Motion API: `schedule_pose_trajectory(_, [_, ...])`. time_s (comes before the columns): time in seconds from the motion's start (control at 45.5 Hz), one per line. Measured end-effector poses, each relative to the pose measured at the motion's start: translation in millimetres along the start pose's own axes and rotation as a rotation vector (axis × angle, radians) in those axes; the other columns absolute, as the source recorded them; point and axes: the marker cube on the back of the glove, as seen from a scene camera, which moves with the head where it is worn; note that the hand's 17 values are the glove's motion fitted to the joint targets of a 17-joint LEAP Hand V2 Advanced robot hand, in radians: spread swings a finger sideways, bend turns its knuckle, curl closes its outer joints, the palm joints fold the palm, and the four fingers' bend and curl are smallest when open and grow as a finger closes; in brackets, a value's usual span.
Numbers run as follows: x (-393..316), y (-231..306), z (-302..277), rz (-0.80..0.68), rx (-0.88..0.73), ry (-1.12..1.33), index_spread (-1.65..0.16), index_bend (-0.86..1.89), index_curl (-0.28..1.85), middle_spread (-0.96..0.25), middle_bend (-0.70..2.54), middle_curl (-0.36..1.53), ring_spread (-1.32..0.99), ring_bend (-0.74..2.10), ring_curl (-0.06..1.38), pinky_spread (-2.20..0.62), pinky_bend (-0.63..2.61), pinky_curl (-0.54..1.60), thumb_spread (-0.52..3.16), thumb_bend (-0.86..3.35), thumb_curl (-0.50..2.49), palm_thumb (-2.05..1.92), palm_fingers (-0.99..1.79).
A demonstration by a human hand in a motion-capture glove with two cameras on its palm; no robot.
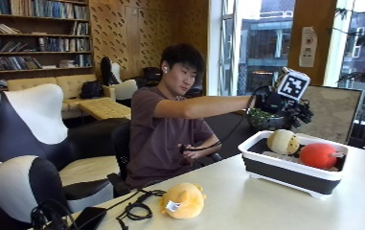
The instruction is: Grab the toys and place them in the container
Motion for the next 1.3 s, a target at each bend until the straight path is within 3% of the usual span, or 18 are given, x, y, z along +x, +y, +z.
schedule_pose_trajectory(0.088, [48,32,-16,0.010,0.097,0.082,-0.26,0.03,0.34,-0.07,0.13,0.52,-0.10,0.46,0.43,-0.03,1.23,0.43,1.02,-0.08,0.60,0.10,-0.38])
schedule_pose_trajectory(0.176, [83,76,-31,-0.093,0.160,-0.032,-0.23,0.03,0.30,-0.02,0.11,0.48,-0.05,0.45,0.40,0.00,1.20,0.41,1.10,-0.05,0.54,0.04,-0.33])
schedule_pose_trajectory(0.308, [156,135,-47,0.328,0.250,-0.298,-0.20,0.02,0.24,0.02,0.14,0.44,-0.01,0.49,0.41,0.03,1.18,0.40,1.16,-0.05,0.47,-0.05,-0.26])
schedule_pose_trajectory(0.44, [227,187,-33,0.602,0.280,-0.400,-0.16,0.01,0.20,0.05,0.15,0.41,0.02,0.53,0.41,0.05,1.17,0.39,1.20,-0.05,0.42,-0.06,-0.24])
schedule_pose_trajectory(0.66, [318,250,36,0.816,0.210,-0.486,-0.12,0.02,0.15,0.08,0.16,0.38,0.05,0.54,0.41,0.06,1.18,0.38,1.23,-0.05,0.36,-0.06,-0.25])
schedule_pose_trajectory(0.748, [338,257,77,0.856,0.250,-0.477,-0.11,0.03,0.14,0.09,0.16,0.38,0.06,0.53,0.41,0.06,1.18,0.38,1.22,-0.05,0.34,-0.06,-0.24])
schedule_pose_trajectory(0.924, [352,241,160,1.135,0.304,-0.514,-0.10,0.04,0.13,0.11,0.16,0.36,0.08,0.51,0.40,0.07,1.20,0.37,1.21,-0.05,0.30,-0.06,-0.24])
schedule_pose_trajectory(1.298, [321,191,276,1.098,-0.012,-0.607,-0.07,0.04,0.12,0.13,0.15,0.33,0.10,0.51,0.39,0.08,1.23,0.37,1.21,-0.05,0.27,-0.05,-0.23])
